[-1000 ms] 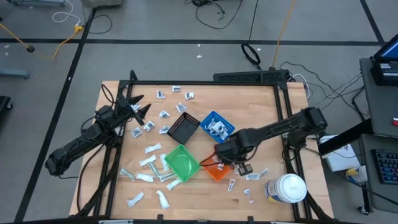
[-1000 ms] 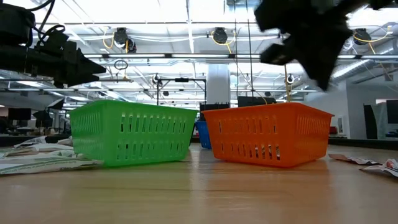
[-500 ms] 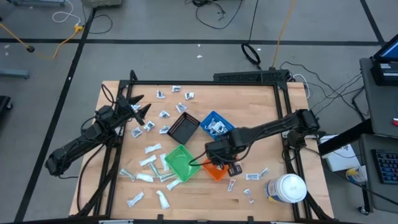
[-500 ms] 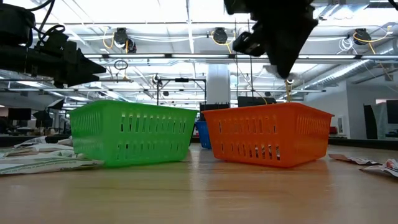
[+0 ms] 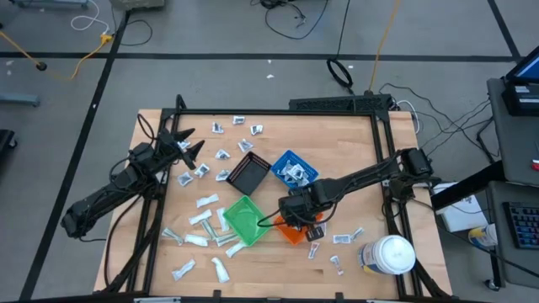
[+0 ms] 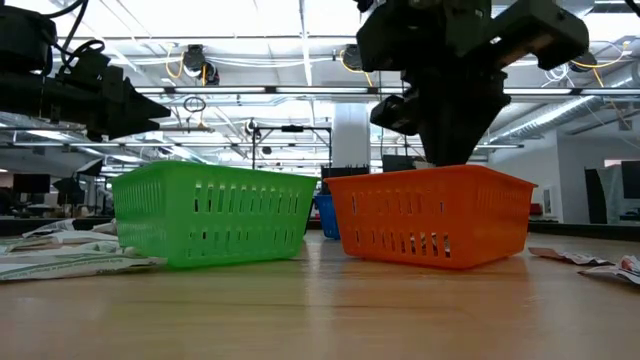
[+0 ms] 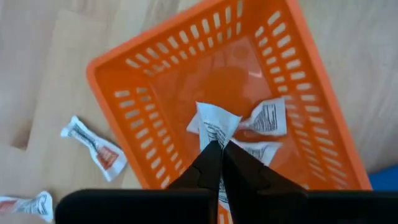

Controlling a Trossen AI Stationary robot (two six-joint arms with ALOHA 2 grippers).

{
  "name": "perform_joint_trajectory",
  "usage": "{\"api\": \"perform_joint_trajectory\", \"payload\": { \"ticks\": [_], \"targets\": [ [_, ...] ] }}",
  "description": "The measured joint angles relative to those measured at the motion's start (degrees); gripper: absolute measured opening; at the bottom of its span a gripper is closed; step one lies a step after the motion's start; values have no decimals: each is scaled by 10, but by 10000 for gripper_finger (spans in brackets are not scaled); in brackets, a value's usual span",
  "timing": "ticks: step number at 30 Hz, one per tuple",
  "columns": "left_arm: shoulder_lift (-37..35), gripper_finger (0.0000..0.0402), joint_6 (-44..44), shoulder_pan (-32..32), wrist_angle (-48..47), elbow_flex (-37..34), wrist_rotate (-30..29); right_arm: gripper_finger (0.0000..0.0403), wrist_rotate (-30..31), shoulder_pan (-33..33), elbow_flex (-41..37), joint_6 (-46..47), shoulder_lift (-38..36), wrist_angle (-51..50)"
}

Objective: Pick & Place First Aid Supplies
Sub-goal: Put the orange ointment pack into the orange bin

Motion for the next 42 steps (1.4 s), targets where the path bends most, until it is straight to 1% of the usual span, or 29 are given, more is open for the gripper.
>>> {"api": "perform_joint_trajectory", "payload": {
  "ticks": [2,4,9,12,16,19,22,28,35,42],
  "targets": [
    [0,324,0,0,0,0,0,29,-7,0,0,2,0,2],
    [0,324,0,0,0,0,0,58,-22,-1,0,2,0,1],
    [0,324,0,0,0,0,0,149,-31,-1,0,34,0,-1],
    [0,324,0,0,0,0,0,196,-32,-1,0,54,-12,-12],
    [0,324,0,0,0,0,0,235,-32,-2,0,65,-36,-18],
    [0,324,0,0,0,0,0,247,-33,-2,0,65,-52,-18],
    [0,324,0,0,0,0,0,251,-34,-1,0,65,-53,-23],
    [0,324,0,0,0,0,0,251,-32,25,-3,69,-61,-84],
    [0,324,0,0,0,0,0,251,-33,53,-77,140,-113,-109],
    [0,324,0,0,0,0,0,251,-35,90,-156,158,-171,-154]
  ]
}}
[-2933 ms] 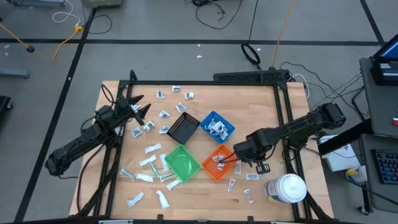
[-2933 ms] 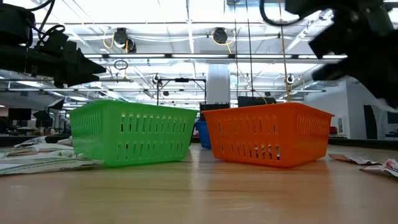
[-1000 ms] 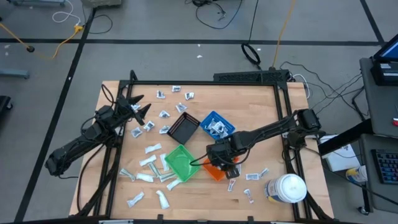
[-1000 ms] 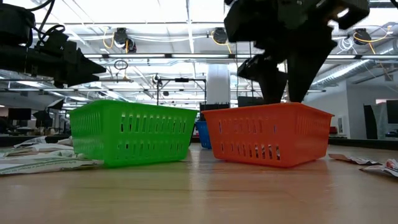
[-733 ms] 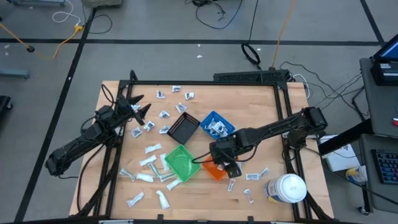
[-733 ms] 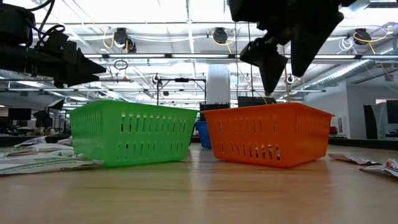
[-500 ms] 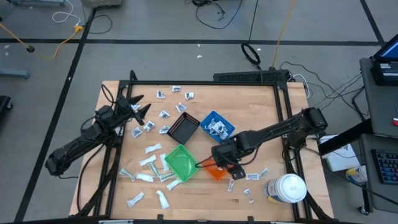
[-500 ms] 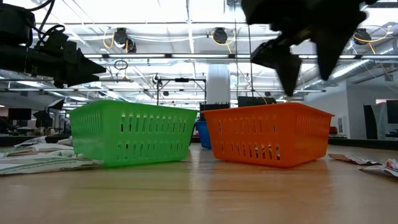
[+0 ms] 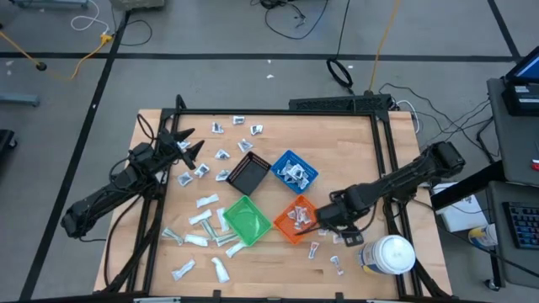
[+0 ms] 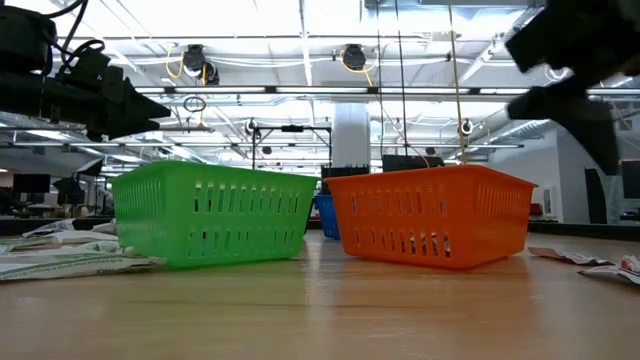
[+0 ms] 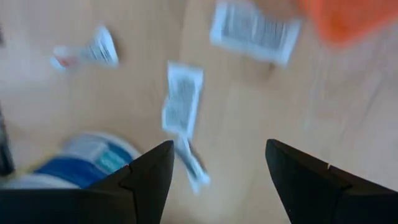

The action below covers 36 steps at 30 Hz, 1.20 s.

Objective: Pick & Place First Aid Supplies
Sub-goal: Put the orange ointment pack into the orange bin

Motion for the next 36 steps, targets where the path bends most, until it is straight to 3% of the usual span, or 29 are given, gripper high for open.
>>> {"api": "perform_joint_trajectory", "payload": {
  "ticks": [3,8,15,30,36],
  "targets": [
    [0,324,0,0,-1,0,0,251,-1,9,-30,24,-24,-10],
    [0,324,0,0,0,0,0,251,-52,19,-66,41,-49,-23],
    [0,324,0,0,0,0,0,251,-73,57,-104,59,-32,27],
    [0,324,0,0,0,0,0,251,-41,72,-167,54,0,112],
    [0,324,0,0,0,0,0,205,-38,64,-174,52,0,125]
  ]
}}
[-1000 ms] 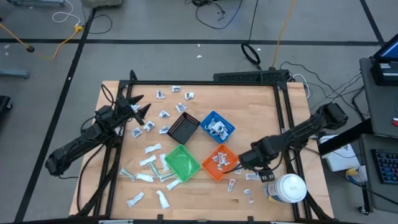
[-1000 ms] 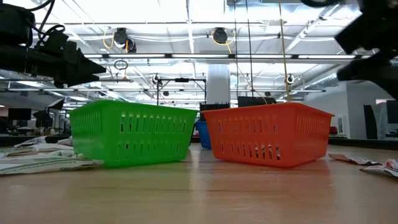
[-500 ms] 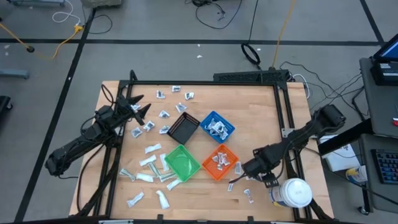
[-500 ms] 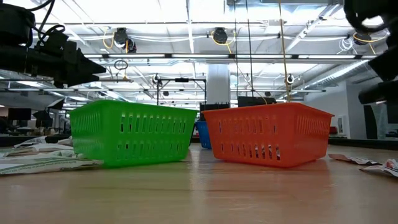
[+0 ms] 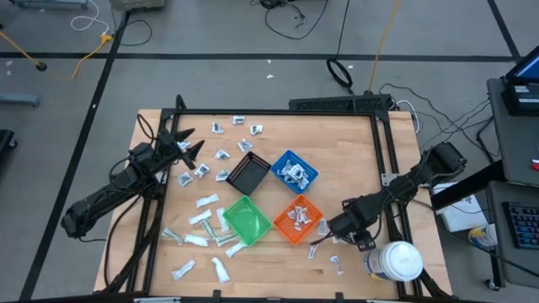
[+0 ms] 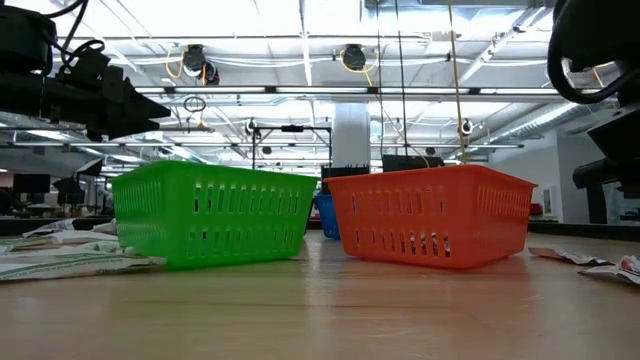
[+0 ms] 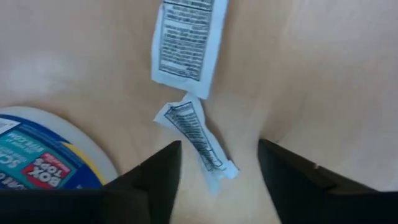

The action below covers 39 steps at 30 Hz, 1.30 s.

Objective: Pick & Place First Aid Supplies
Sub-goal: Put the orange ointment pack into the orange bin

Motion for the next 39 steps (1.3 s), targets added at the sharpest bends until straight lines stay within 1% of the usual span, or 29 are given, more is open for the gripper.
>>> {"api": "perform_joint_trajectory", "payload": {
  "ticks": [3,9,10,14,18,26,35,36,39],
  "targets": [
    [0,324,0,0,0,0,0,150,13,-1,0,-12,0,0],
    [0,324,0,0,0,0,0,25,8,-1,0,-33,0,29],
    [0,324,0,0,0,0,0,13,8,-1,0,-33,0,34],
    [0,324,0,0,0,0,0,8,8,-13,0,-15,0,31],
    [0,324,0,0,0,0,0,3,10,-37,18,-20,-5,-30],
    [0,324,0,0,0,0,0,1,12,-93,97,-73,-6,-168],
    [0,324,0,0,0,0,0,1,13,-125,182,-89,-6,-234],
    [0,324,0,0,0,0,0,1,16,-126,189,-88,-6,-233],
    [0,324,0,0,0,0,0,1,54,-125,225,-89,10,-233]
  ]
}}
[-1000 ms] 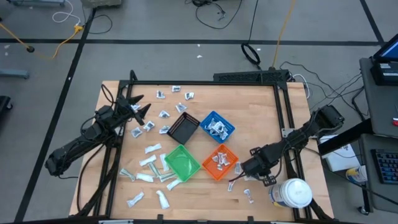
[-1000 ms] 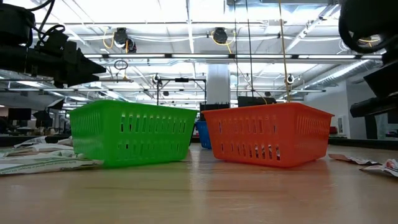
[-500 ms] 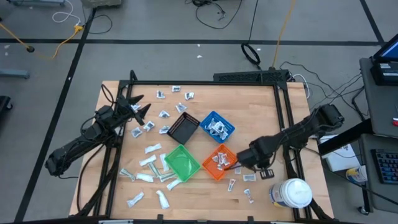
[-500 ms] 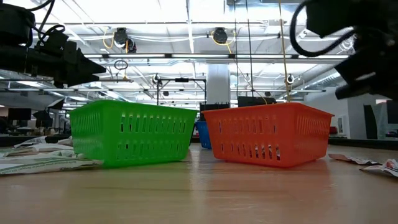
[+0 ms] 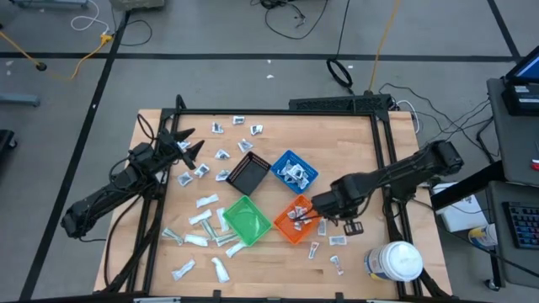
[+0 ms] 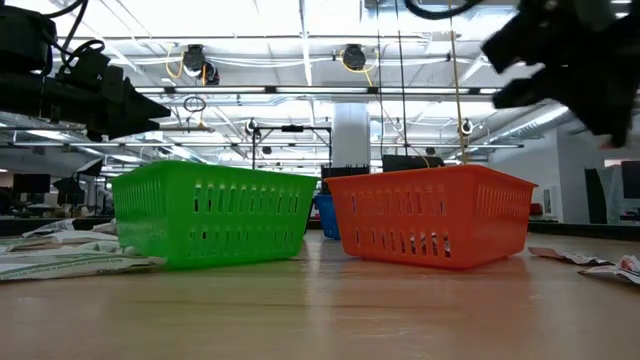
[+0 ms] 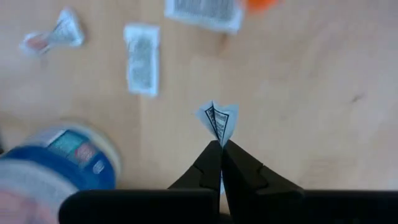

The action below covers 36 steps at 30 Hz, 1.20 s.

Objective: Pick & Place First Aid Supplies
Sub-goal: Put the orange ointment pack into the orange bin

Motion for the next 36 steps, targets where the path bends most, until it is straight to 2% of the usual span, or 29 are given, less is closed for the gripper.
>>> {"api": "perform_joint_trajectory", "payload": {
  "ticks": [3,17,30,36],
  "targets": [
    [0,324,0,0,0,0,0,0,22,-1,44,-17,38,6],
    [0,324,0,0,0,0,0,0,21,-16,255,-60,175,2],
    [0,324,0,0,0,0,0,0,78,-14,262,-62,246,68],
    [0,324,0,0,0,0,0,0,78,-14,262,-75,280,108]
  ]
}}
